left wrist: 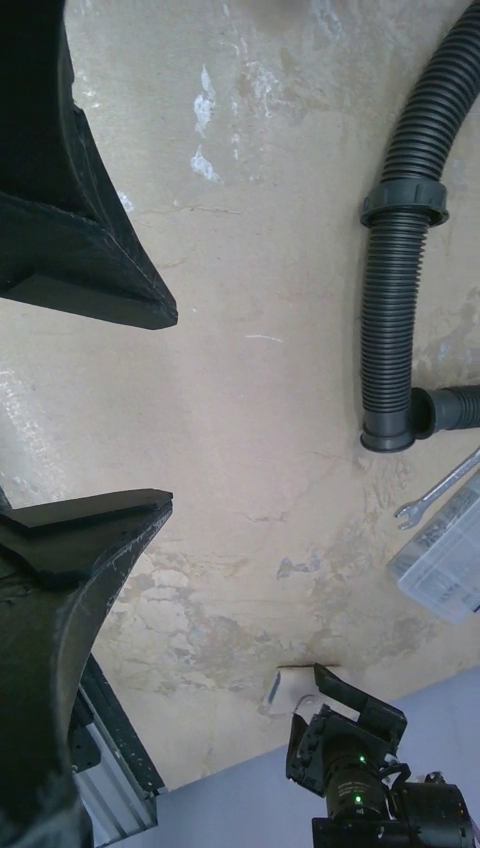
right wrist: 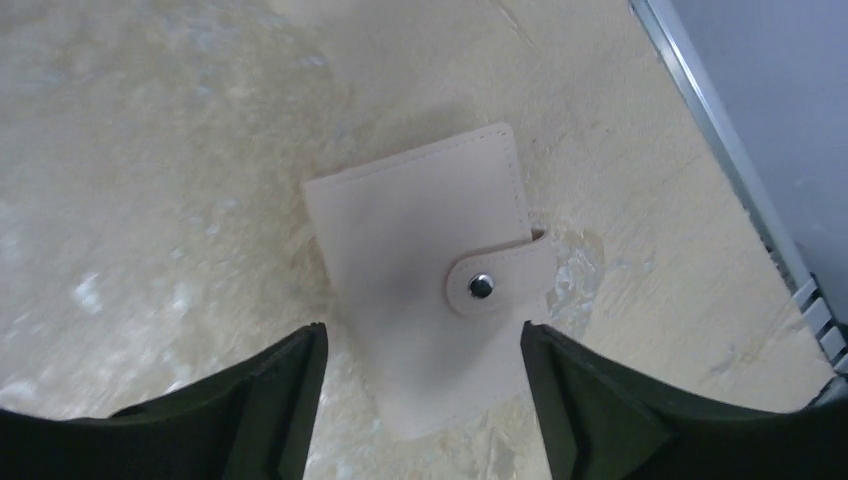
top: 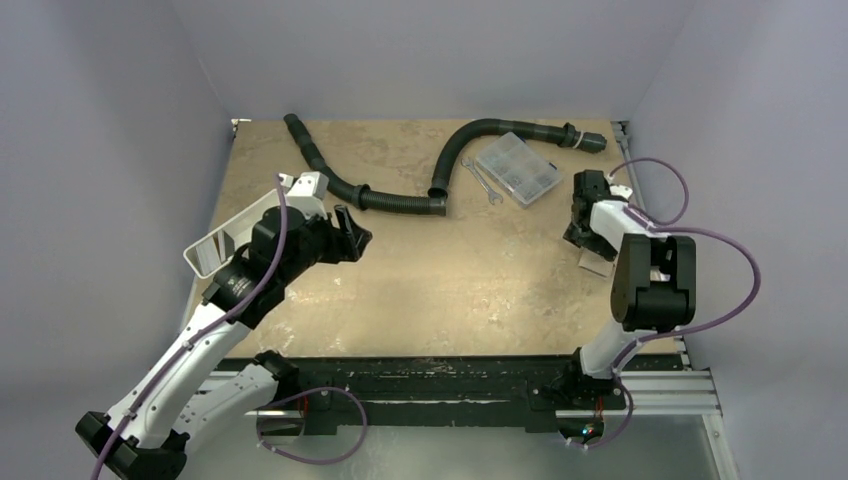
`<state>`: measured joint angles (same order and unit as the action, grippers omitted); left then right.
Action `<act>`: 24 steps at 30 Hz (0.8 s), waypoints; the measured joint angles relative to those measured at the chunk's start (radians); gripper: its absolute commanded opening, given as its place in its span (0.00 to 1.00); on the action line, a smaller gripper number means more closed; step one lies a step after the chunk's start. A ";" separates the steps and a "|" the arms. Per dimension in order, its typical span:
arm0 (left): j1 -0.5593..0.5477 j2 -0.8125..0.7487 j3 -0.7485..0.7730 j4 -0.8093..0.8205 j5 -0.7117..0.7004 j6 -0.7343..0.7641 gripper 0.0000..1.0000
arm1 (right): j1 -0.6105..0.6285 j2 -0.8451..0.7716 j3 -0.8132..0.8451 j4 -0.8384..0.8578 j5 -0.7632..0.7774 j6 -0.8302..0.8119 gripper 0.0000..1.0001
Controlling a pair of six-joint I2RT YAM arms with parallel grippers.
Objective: Put the credit cards into the card holder
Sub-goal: Move the card holder to the corner of the board, then reset both arms
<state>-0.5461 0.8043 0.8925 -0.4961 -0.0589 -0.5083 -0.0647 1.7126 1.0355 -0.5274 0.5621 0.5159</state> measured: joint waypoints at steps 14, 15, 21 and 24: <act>0.000 0.072 0.395 0.000 -0.124 0.046 0.73 | 0.336 -0.833 0.277 -0.074 -0.181 -0.147 0.99; 0.000 0.063 0.409 0.019 -0.130 0.047 0.73 | 0.330 -0.904 0.289 -0.079 -0.188 -0.154 0.99; 0.000 0.008 0.441 0.109 -0.171 0.063 0.74 | 0.325 -1.092 0.417 -0.086 -0.216 -0.197 0.99; 0.000 -0.013 0.459 0.169 -0.193 0.084 0.75 | 0.325 -1.126 0.440 -0.089 -0.218 -0.224 0.99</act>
<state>-0.5461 0.7918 1.3514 -0.3275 -0.2523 -0.4248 0.2607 0.5865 1.4754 -0.6167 0.3439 0.2924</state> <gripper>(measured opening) 0.743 0.987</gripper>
